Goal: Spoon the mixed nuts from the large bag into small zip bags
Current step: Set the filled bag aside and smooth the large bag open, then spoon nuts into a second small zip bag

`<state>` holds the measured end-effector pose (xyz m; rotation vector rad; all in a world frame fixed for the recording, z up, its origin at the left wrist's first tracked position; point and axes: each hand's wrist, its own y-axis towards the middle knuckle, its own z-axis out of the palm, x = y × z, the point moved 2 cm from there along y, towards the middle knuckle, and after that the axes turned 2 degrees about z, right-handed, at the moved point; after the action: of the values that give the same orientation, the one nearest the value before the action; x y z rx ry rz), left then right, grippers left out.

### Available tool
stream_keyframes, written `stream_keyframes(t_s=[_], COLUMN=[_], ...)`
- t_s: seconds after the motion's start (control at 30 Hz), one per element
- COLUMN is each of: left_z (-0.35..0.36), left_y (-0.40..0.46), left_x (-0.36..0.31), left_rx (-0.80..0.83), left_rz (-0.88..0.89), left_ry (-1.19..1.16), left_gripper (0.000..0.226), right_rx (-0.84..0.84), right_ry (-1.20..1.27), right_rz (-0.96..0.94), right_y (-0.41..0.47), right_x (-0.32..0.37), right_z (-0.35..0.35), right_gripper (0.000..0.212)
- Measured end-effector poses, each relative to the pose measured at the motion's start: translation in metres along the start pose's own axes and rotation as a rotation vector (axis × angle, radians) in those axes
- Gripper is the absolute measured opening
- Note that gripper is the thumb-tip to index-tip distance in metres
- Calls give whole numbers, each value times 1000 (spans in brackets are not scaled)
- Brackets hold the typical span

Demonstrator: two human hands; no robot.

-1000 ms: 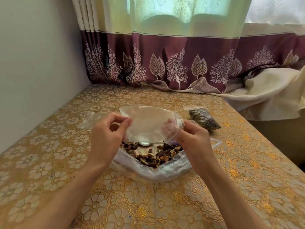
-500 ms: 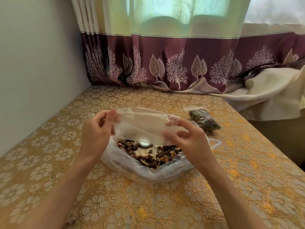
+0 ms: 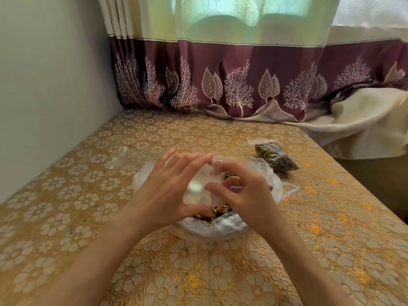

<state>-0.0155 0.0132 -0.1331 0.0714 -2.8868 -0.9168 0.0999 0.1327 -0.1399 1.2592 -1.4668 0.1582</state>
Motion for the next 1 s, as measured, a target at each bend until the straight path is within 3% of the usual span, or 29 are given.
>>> stream_keyframes(t_s=[0.27, 0.47, 0.57, 0.63, 0.77, 1.0], left_z=[-2, -3, -3, -1, -2, -5], left_y=[0, -2, -3, -4, -5, -5], left_x=[-2, 2, 6, 7, 7, 10], left_rx=[-77, -148, -175, -172, -196, -323], left_rz=[-37, -135, -168, -179, -246, -364], left_ry=[-32, -107, -157, -167, -225, -376], left_gripper=[66, 60, 59, 59, 59, 53], right_rx=[-31, -219, -317, -273, -21, 65], right_ry=[-48, -86, -375, -558, -740, -668], right_rz=[-51, -50, 15, 130, 383, 406], right_y=[-1, 4, 7, 8, 7, 9], right_x=[4, 1, -9, -19, -35, -38], right_z=[3, -10, -29, -40, -48, -51], right_gripper=[36, 20, 11, 14, 29, 12])
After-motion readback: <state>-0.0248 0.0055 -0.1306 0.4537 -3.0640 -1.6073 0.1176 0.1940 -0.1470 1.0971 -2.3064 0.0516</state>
